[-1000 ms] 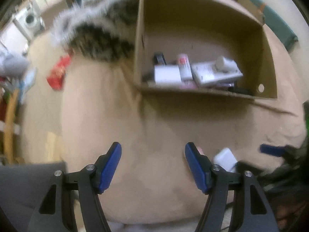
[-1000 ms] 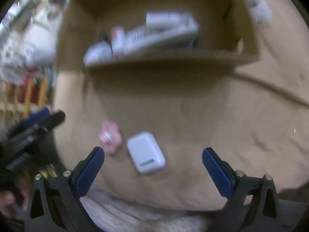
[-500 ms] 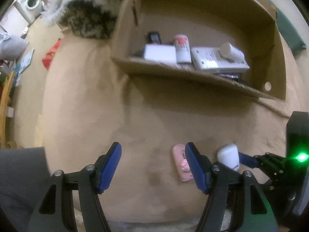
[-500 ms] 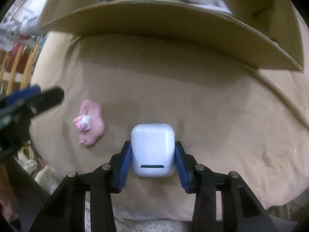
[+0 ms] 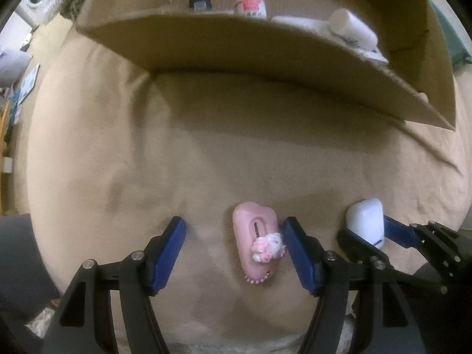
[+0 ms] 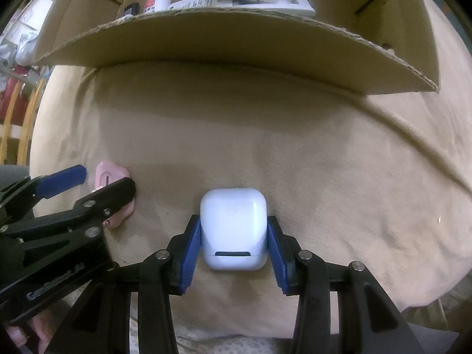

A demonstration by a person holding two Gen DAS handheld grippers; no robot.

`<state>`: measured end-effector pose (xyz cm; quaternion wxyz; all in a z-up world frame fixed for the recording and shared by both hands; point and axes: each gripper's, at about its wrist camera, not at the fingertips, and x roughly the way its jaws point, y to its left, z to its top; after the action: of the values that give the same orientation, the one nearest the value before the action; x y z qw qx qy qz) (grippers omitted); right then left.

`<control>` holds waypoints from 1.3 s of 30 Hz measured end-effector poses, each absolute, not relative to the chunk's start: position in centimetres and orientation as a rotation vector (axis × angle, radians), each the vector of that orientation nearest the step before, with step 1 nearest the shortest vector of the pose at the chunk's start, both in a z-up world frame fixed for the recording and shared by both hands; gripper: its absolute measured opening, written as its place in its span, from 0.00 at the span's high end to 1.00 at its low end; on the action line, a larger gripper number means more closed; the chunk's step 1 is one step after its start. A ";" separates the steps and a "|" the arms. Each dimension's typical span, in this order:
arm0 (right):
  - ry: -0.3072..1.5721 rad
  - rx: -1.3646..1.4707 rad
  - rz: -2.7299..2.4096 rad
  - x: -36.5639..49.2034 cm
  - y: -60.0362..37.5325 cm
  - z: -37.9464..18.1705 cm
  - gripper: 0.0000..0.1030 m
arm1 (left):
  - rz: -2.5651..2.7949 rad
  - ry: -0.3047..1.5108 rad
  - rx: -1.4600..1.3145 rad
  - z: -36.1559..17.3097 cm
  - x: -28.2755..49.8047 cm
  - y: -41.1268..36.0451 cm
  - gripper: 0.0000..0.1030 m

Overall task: Organize rigid objects
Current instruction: 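Grasp the white earbud case with the right tool while the left tool grasps the pink cat item, then carry the earbud case and pink cat item into the box with both tools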

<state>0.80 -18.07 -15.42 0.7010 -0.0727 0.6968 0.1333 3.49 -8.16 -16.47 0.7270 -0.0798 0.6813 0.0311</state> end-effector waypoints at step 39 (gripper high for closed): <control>1.402 -0.080 0.354 0.4 -18.1 -12.6 0.56 | 0.187 1.385 -0.092 -13.3 2.2 -5.2 0.73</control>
<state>0.38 -18.10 -12.58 0.7490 -0.0366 0.6414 0.1619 2.17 -5.17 -13.26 0.7646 -0.0426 0.6374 0.0860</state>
